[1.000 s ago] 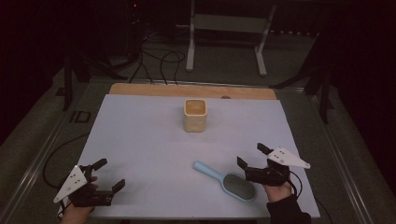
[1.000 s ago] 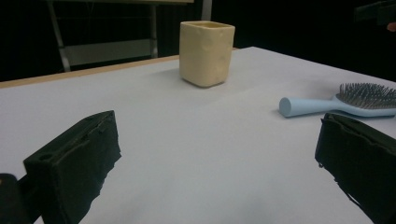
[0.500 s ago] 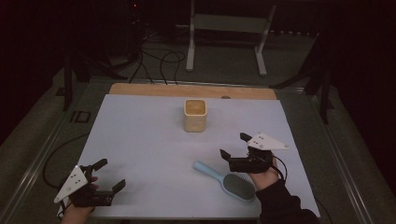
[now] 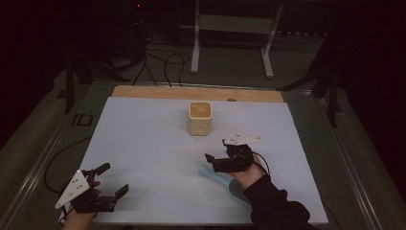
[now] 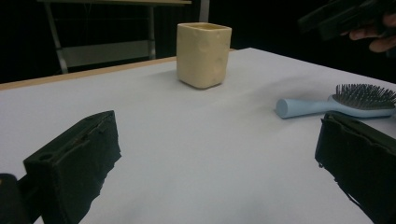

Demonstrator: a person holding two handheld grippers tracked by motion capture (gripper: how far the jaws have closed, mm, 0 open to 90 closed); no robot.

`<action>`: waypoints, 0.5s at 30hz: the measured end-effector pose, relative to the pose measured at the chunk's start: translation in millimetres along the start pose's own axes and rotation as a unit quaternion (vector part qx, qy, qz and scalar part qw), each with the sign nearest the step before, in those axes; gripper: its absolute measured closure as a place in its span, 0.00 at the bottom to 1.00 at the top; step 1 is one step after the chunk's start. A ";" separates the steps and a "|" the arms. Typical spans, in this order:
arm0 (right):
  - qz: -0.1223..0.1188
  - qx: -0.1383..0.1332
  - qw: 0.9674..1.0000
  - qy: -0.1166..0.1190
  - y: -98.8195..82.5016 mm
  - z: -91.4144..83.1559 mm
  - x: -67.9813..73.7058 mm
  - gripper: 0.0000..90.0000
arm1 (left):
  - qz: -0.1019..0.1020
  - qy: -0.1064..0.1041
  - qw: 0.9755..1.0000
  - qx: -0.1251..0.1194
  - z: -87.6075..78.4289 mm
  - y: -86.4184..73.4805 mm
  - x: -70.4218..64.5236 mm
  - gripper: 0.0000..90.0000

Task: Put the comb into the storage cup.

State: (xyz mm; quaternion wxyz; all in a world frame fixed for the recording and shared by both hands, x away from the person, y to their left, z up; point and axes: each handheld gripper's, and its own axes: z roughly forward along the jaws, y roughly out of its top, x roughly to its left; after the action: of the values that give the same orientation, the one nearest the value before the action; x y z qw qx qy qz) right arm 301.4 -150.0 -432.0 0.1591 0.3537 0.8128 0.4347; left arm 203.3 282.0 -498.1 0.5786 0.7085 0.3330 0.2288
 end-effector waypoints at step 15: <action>-0.017 0.102 0.995 0.015 -12.5 46.2 -5.3 0.76 | 0.002 -0.002 1.000 -0.001 0.3 0.4 0.2 0.00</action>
State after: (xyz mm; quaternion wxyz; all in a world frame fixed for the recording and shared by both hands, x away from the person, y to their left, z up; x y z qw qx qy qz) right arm 325.9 -131.0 -468.9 0.1175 0.3479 0.8609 0.3522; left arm 203.8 282.0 -497.8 0.5795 0.7091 0.3304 0.2286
